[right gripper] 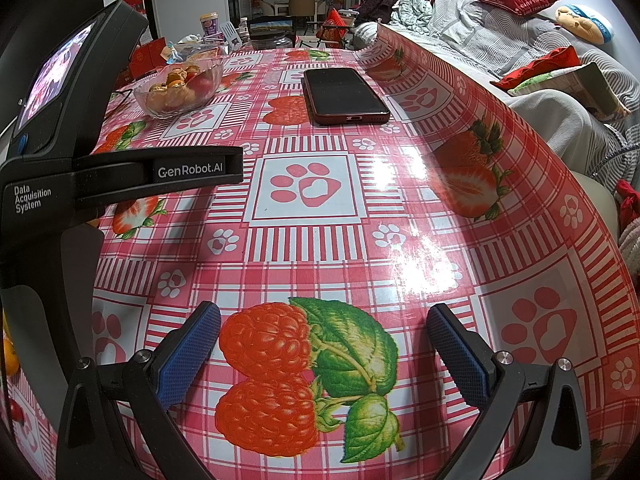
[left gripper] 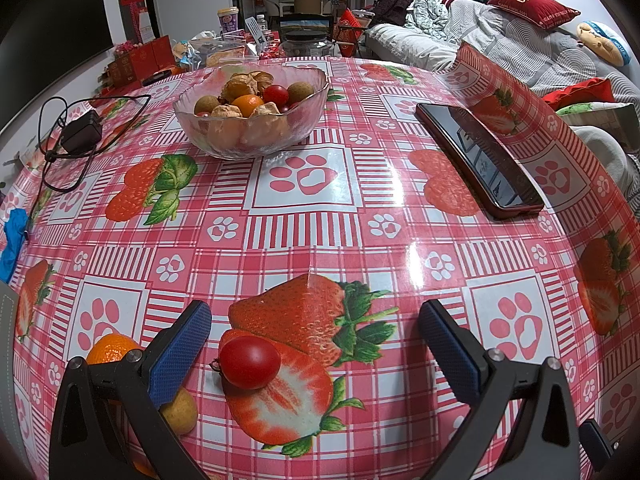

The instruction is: Organize fruits

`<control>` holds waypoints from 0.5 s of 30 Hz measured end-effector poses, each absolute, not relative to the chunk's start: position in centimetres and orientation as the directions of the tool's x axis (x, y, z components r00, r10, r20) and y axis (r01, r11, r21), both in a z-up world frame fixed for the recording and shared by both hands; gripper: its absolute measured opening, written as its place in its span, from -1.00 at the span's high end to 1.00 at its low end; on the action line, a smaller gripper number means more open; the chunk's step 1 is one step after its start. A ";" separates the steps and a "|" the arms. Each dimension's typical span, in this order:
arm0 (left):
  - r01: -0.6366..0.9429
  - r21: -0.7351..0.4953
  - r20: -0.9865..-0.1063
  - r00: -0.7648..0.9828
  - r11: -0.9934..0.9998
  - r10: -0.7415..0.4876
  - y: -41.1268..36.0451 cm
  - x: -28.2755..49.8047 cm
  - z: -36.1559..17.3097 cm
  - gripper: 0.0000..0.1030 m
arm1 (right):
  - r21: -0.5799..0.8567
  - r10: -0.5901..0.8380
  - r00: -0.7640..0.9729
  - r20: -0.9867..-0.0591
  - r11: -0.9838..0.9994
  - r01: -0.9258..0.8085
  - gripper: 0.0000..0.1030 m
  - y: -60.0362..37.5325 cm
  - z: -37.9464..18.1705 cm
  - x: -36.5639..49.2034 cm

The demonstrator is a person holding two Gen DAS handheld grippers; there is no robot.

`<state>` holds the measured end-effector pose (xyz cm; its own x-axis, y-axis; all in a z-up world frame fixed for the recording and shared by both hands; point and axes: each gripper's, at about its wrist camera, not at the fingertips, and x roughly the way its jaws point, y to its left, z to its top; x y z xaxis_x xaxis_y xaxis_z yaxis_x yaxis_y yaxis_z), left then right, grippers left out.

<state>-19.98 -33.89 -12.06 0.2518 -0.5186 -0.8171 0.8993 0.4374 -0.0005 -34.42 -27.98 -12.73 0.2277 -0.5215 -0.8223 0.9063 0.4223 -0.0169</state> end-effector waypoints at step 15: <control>0.899 -0.001 -0.817 0.252 0.438 -0.519 -33.9 -20.0 -12.1 -1.00 | -0.017 -0.522 0.227 -0.822 0.422 0.906 -1.00 -28.0 -12.7 -34.4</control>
